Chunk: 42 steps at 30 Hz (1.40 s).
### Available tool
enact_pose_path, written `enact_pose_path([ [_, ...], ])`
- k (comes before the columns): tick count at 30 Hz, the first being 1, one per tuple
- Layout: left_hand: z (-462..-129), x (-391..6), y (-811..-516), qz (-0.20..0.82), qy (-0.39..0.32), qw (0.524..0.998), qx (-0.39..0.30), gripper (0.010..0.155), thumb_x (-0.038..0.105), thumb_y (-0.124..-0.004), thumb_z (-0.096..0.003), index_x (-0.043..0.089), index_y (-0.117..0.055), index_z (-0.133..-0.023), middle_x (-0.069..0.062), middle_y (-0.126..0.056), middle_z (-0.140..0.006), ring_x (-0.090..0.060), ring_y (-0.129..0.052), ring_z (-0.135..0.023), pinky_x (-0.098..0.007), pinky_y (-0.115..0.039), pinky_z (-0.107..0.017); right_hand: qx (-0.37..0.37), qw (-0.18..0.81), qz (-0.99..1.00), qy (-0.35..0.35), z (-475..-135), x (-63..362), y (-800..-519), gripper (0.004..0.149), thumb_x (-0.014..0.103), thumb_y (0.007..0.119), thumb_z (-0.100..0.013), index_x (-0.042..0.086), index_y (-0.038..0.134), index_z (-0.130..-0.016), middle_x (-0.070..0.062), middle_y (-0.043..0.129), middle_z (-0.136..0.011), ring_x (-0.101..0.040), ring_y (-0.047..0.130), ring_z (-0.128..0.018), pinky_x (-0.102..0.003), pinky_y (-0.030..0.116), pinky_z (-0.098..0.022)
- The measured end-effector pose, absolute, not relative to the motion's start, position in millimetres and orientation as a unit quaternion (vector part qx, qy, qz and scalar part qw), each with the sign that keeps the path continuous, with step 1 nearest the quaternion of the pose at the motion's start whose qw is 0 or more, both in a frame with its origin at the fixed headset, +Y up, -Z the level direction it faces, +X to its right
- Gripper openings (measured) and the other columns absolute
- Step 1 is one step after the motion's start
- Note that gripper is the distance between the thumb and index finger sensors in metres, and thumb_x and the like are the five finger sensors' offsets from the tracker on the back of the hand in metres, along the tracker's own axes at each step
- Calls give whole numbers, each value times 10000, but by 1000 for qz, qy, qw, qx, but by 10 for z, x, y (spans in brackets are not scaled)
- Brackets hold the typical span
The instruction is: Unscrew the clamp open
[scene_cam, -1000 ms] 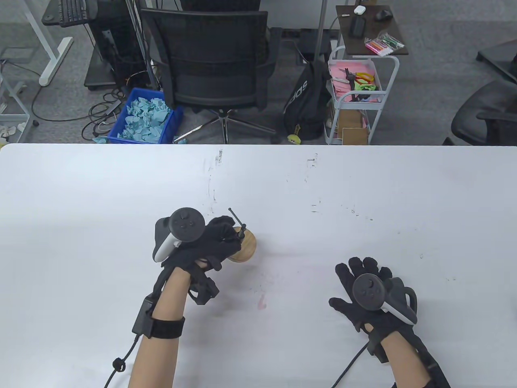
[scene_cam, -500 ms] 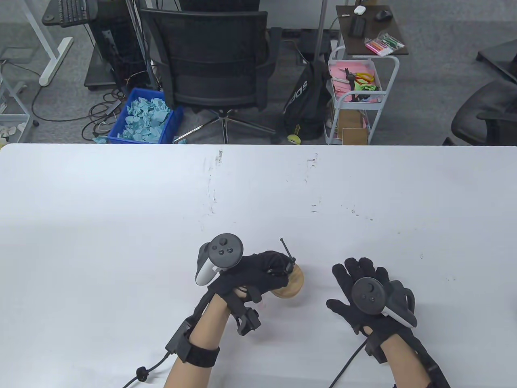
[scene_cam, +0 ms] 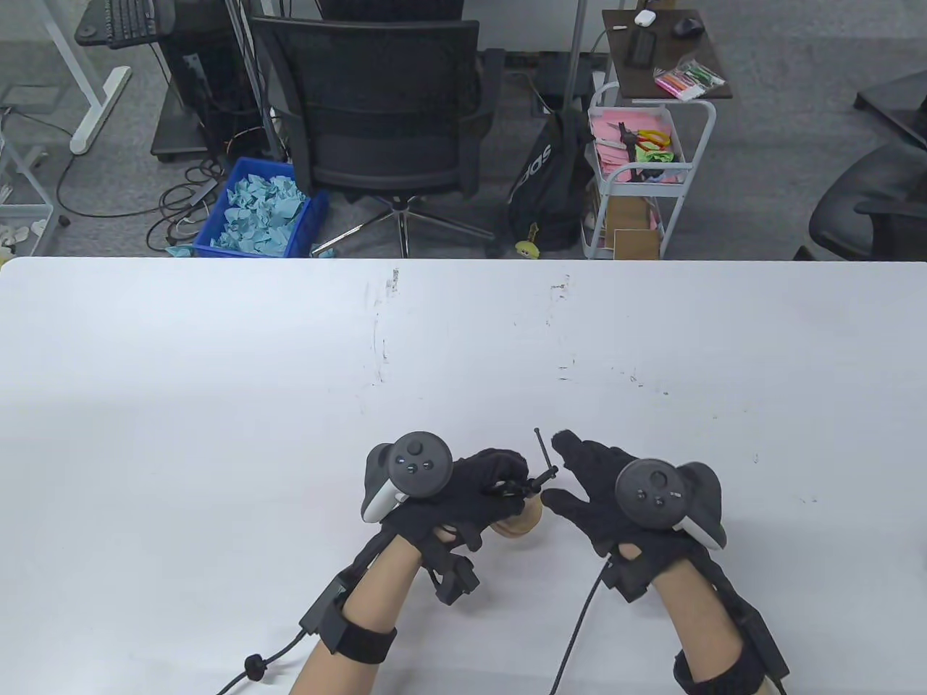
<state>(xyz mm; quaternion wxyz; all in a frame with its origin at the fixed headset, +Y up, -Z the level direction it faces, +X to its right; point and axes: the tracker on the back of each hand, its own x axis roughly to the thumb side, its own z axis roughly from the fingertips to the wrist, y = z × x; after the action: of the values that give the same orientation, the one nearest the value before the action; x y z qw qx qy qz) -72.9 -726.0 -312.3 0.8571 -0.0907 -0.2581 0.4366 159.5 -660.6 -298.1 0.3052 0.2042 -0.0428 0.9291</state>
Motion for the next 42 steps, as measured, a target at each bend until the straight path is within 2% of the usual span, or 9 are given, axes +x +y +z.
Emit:
enact_pose_path([
  [8, -3118, -813, -7222, 447, -230, 863, -41, 446, 367, -949, -434, 311, -836, -862, -45, -795, -1022, -366, -844, -964, -415, -922, -607, 194, 383, 901, -60, -3219, 1379, -6544, 561, 466, 819, -407, 122, 777, -848, 13, 934, -620, -222, 1002, -338, -392, 833, -266],
  [11, -3127, -809, -7295, 444, -226, 866, -40, 458, 423, -922, -452, 296, -825, -881, -69, -664, -1100, -334, -779, -990, -346, -864, -668, 203, 403, 888, -92, -3203, 1396, -6553, 507, 405, 846, -402, 114, 806, -815, 10, 944, -569, -218, 1009, -273, -355, 867, -211],
  [14, -3129, -784, -7348, 422, -225, 877, -52, 473, 529, -822, -488, 339, -790, -921, -94, -516, -1162, -427, -747, -988, -403, -846, -660, 215, 409, 881, -103, -3193, 1395, -6529, 487, 392, 843, -406, 125, 808, -812, 13, 938, -561, -247, 992, -258, -352, 877, -202],
  [17, -3165, -815, -7445, 464, -227, 853, -77, 487, 549, -809, -493, 358, -769, -939, -129, -477, -1162, -379, -900, -891, -316, -936, -574, 226, 401, 882, -101, -3163, 1361, -6505, 501, 396, 832, -410, 127, 789, -832, 17, 931, -573, -261, 982, -267, -359, 875, -213],
  [18, -3177, -826, -7473, 500, -223, 832, -85, 466, 526, -831, -487, 342, -799, -914, -133, -490, -1153, -315, -979, -816, -198, -971, -535, 228, 398, 883, -101, -3156, 1352, -6500, 507, 396, 826, -413, 127, 780, -840, 19, 926, -583, -262, 982, -276, -360, 875, -223],
  [21, -3195, -858, -7496, 525, -214, 819, -92, 451, 476, -893, -468, 306, -833, -881, -139, -568, -1120, -191, -1087, -639, -178, -980, -477, 226, 391, 889, -76, -3156, 1336, -6494, 539, 399, 796, -425, 110, 742, -877, -5, 904, -630, -264, 978, -348, -386, 858, -282],
  [32, -3225, -866, -7616, 577, -192, 775, -173, 463, 423, -931, -435, 288, -838, -868, -143, -601, -1106, -209, -1096, -622, -184, -994, -452, 290, 328, 899, -28, -3096, 1243, -6421, 470, 245, 732, -421, 316, 804, -880, -13, 817, -836, -284, 927, -593, -497, 756, -491],
  [37, -3250, -915, -7666, 635, -181, 723, -201, 458, 363, -901, -461, 292, -788, -899, -118, -515, -1145, -253, -1027, -719, -224, -948, -533, 289, 324, 900, -46, -3028, 1260, -6328, 379, 145, 701, -428, 316, 944, -662, -22, 720, -956, -348, 825, -825, -576, 643, -615],
  [42, -3237, -942, -7620, 607, -176, 754, -179, 456, 372, -883, -472, 295, -774, -908, -122, -505, -1146, -244, -1022, -728, -217, -944, -539, 270, 328, 905, -37, -3045, 1349, -6317, 456, 229, 734, -448, 327, 799, -888, -45, 638, -1009, -380, 795, -843, -590, 620, -625],
])
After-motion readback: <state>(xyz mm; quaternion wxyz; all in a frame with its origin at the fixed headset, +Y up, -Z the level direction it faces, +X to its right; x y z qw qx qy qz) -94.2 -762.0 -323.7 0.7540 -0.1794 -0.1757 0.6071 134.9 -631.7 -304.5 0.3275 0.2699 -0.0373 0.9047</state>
